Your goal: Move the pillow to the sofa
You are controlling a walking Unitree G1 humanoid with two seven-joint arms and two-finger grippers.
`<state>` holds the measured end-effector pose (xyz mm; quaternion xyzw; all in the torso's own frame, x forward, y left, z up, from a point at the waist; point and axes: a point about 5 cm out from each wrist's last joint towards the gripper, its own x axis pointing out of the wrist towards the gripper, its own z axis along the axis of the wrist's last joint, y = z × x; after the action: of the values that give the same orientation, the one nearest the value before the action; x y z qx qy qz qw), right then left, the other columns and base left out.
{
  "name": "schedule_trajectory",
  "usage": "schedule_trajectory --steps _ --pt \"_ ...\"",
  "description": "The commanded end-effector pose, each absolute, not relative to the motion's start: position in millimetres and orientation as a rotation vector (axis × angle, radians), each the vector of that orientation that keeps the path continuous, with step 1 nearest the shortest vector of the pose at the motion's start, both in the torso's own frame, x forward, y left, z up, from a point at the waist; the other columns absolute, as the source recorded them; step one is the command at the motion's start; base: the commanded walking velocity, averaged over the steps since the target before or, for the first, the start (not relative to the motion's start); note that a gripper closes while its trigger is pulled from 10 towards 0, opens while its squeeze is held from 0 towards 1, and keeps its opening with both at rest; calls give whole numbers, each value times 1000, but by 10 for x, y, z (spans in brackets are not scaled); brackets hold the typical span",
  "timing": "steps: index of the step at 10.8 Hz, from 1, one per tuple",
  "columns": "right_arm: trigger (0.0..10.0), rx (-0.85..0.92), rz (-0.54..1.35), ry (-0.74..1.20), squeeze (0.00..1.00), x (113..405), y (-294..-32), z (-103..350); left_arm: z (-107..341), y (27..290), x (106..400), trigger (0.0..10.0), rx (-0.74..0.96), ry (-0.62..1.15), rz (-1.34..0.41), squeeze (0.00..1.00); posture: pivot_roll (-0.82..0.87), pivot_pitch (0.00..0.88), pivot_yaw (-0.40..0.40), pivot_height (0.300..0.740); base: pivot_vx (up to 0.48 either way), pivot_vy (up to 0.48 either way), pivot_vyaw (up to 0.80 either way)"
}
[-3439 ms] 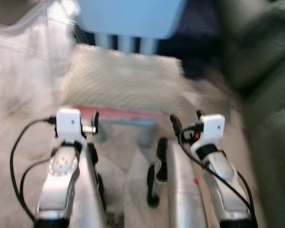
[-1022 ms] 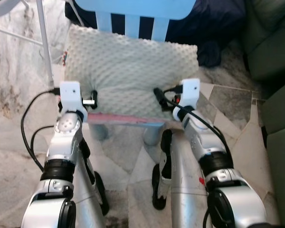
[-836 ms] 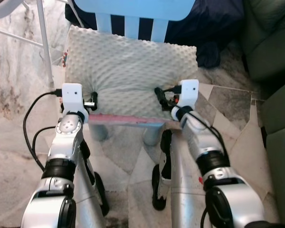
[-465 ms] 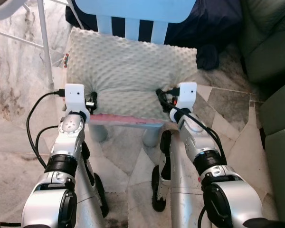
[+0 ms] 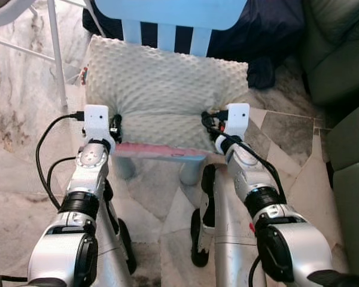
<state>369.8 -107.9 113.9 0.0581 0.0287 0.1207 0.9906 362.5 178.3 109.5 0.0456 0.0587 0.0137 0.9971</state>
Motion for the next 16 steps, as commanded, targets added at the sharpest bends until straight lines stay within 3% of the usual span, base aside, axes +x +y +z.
schedule_trajectory --steps 1,7,10,13,16 --pt "0 123 240 141 0 3625 -1087 945 795 1732 3511 0 90 248 11 0 -4 292 -105 461 0 0 0" --pt "0 117 251 151 0 3623 -1087 923 805 1737 3530 0 79 235 23 0 -6 284 -106 461 0 0 0" --pt "0 117 201 62 0 3646 -1196 1017 952 1752 3499 0 28 91 51 0 -2 241 -85 461 0 0 0" --pt "0 -5 182 -67 0 3506 -1417 1030 980 1758 3176 0 31 -60 44 0 6 135 -72 461 0 0 0" --pt "0 -189 172 -292 0 3154 -1524 1231 1390 1751 2799 0 123 -283 67 0 24 112 -72 461 0 0 0"
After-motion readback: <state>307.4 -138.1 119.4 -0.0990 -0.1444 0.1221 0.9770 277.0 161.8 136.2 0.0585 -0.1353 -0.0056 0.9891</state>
